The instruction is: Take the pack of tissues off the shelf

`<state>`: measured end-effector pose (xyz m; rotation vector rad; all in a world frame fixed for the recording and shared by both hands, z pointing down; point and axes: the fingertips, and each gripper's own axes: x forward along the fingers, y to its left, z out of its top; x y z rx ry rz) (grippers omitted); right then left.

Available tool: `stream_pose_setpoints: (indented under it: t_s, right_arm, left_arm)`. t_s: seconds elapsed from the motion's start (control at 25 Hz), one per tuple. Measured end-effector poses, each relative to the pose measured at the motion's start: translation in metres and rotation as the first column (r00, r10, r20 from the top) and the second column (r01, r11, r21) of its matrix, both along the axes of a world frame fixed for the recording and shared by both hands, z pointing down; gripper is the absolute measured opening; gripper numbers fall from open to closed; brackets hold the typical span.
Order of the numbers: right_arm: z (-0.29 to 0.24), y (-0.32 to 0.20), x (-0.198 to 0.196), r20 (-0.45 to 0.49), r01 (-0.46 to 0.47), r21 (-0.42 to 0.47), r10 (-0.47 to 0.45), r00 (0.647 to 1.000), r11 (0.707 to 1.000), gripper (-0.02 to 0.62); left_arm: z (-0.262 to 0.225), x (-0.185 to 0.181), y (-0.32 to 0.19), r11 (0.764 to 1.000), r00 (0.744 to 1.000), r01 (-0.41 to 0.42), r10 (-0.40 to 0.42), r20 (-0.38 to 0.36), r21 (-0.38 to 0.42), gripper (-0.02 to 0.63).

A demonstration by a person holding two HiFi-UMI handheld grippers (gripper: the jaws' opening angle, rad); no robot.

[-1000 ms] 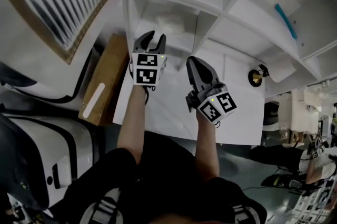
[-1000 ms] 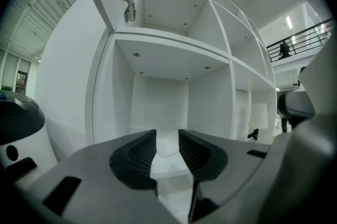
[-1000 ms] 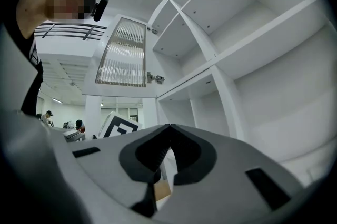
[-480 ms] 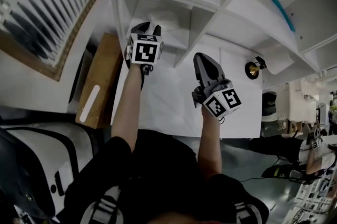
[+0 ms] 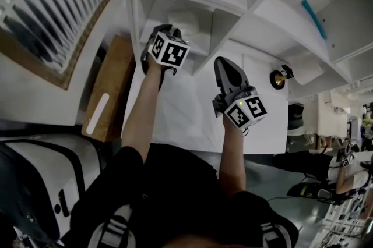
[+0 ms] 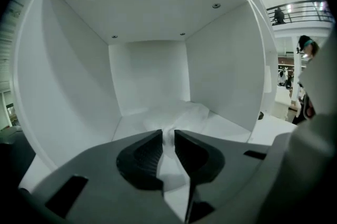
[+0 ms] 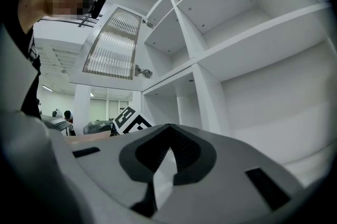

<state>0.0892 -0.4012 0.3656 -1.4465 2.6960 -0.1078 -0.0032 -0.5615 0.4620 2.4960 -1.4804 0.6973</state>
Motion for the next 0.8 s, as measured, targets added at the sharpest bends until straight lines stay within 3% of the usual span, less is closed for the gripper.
stream_pose_setpoints:
  t_s: [0.2, 0.44, 0.6, 0.8]
  right_arm:
    - [-0.008, 0.005, 0.019, -0.003, -0.036, 0.018, 0.036, 0.999, 0.999, 0.008]
    - [-0.008, 0.011, 0.019, -0.006, -0.037, 0.014, 0.037, 0.999, 0.999, 0.008]
    - [-0.009, 0.018, 0.015, -0.019, -0.028, 0.015, 0.028, 0.999, 0.999, 0.008]
    - [-0.008, 0.026, 0.013, -0.032, -0.036, 0.012, 0.037, 0.999, 0.999, 0.008]
  left_arm:
    - [-0.001, 0.002, 0.003, 1.000, 0.999, 0.021, -0.020, -0.028, 0.012, 0.028]
    - [-0.030, 0.000, 0.033, 0.998, 0.993, -0.007, 0.014, -0.120, 0.065, 0.020]
    - [-0.054, -0.009, 0.062, 0.994, 0.977, 0.009, 0.014, -0.211, 0.105, 0.021]
    - [-0.074, -0.011, 0.101, 0.988, 0.961, -0.008, 0.051, -0.271, 0.156, 0.020]
